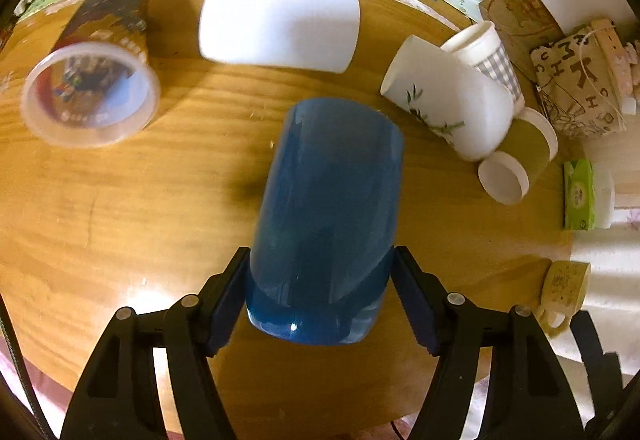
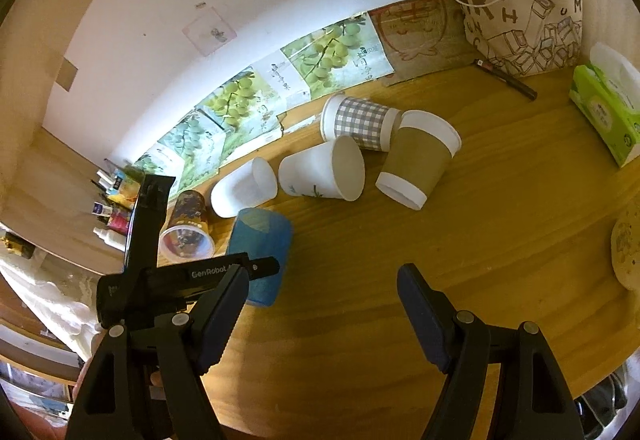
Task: Flip cup upright
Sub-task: 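Lift the blue cup off the desk with the left gripper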
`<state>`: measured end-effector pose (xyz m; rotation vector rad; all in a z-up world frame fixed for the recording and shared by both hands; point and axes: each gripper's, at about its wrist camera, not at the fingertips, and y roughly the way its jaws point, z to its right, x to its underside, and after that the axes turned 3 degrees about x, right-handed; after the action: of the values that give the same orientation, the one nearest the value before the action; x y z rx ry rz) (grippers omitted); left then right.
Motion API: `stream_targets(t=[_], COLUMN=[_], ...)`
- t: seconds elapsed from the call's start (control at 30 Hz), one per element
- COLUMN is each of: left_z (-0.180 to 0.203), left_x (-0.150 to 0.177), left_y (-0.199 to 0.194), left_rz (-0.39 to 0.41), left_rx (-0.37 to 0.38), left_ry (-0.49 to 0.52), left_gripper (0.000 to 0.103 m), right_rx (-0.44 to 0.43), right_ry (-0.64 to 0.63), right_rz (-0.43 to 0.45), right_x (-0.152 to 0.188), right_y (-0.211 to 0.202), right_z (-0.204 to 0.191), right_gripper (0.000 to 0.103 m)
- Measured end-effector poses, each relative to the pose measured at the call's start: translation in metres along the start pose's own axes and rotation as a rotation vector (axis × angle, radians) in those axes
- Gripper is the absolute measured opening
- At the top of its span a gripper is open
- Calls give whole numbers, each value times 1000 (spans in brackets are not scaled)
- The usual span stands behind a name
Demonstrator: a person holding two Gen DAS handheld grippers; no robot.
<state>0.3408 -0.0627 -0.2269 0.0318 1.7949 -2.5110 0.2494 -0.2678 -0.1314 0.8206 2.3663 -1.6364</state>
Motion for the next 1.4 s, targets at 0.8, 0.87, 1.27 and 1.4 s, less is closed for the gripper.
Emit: stream_targets(t=[0.8,0.87,1.27,1.4], left_z=[10,10,16,17], left_x=[151,155,165,167], left_y=[-14,-13,-5,-4], left_rz=[43,49,32,32], left_rx=[-67,-69,-75,-80], left_ry=[8,7,20,34], left_gripper=[73,73,73,73], right_rx=[-123,-129,-162,-167], right_ry=[-53,-46,-7,0], right_rz=[-10,-22,-100,-161], right_x=[70,72,81,81], right_y=[-57,-58,-48,-29], right_z=[12,16,37,39], right_gripper=[77,77,77,77])
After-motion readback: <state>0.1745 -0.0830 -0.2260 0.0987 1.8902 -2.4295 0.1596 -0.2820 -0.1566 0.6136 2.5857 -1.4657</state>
